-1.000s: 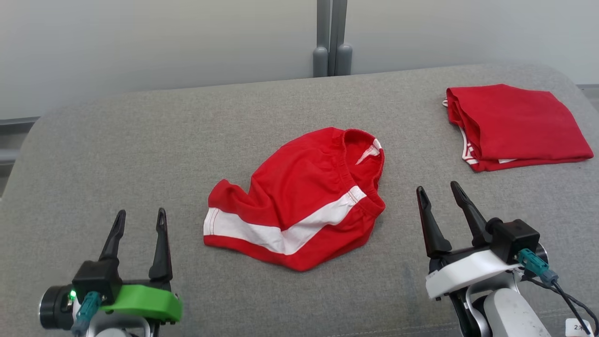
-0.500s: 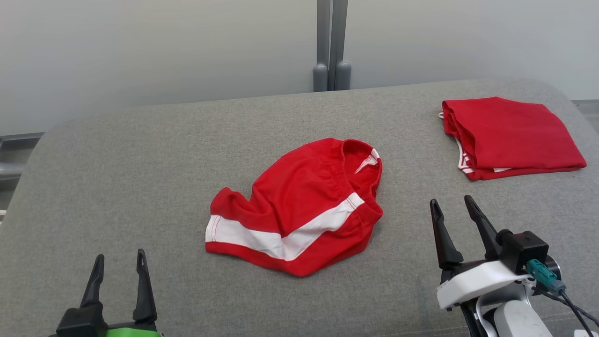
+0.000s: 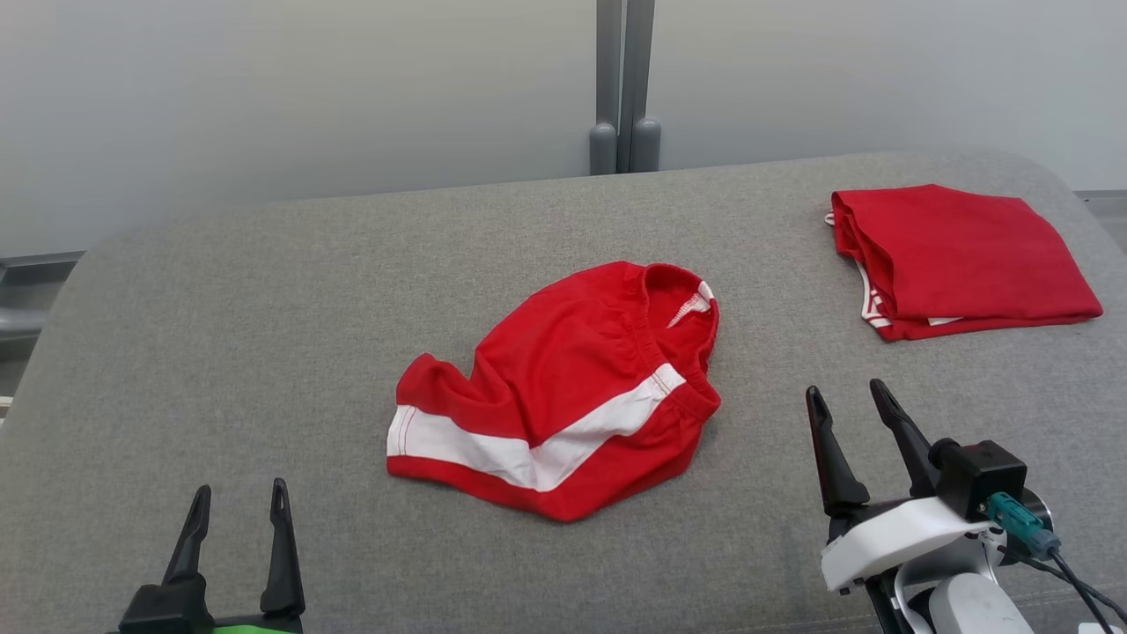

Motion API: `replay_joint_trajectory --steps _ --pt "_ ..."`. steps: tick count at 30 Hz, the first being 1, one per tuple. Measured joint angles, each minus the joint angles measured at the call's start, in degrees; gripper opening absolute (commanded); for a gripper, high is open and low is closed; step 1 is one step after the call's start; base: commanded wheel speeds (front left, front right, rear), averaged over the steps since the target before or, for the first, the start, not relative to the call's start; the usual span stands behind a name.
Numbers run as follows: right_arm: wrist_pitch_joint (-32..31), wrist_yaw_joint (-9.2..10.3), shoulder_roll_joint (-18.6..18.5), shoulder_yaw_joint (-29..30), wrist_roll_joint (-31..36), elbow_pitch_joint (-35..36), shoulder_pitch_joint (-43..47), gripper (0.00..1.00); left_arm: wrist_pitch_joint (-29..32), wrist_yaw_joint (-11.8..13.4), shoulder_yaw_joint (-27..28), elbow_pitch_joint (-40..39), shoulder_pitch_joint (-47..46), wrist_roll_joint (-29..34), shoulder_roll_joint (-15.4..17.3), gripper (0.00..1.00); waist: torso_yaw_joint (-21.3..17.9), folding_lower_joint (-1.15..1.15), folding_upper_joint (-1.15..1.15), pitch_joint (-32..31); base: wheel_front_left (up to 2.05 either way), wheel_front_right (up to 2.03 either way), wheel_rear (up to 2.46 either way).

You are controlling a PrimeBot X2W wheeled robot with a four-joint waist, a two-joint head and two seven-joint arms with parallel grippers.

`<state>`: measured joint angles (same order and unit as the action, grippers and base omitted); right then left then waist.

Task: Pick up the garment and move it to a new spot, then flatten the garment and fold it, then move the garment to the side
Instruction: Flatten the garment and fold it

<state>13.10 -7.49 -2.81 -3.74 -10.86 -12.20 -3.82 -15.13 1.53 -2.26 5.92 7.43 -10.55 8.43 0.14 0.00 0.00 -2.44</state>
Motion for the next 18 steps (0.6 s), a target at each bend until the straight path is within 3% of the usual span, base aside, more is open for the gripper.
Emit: replay_joint_trajectory --steps 18 --pt "-0.5 0.0 0.0 -0.4 -0.1 -0.5 0.0 1.0 0.0 -0.2 0.1 1.5 -0.4 -0.8 -0.2 1.0 0.0 0.0 0.0 0.3 0.0 0.0 0.0"
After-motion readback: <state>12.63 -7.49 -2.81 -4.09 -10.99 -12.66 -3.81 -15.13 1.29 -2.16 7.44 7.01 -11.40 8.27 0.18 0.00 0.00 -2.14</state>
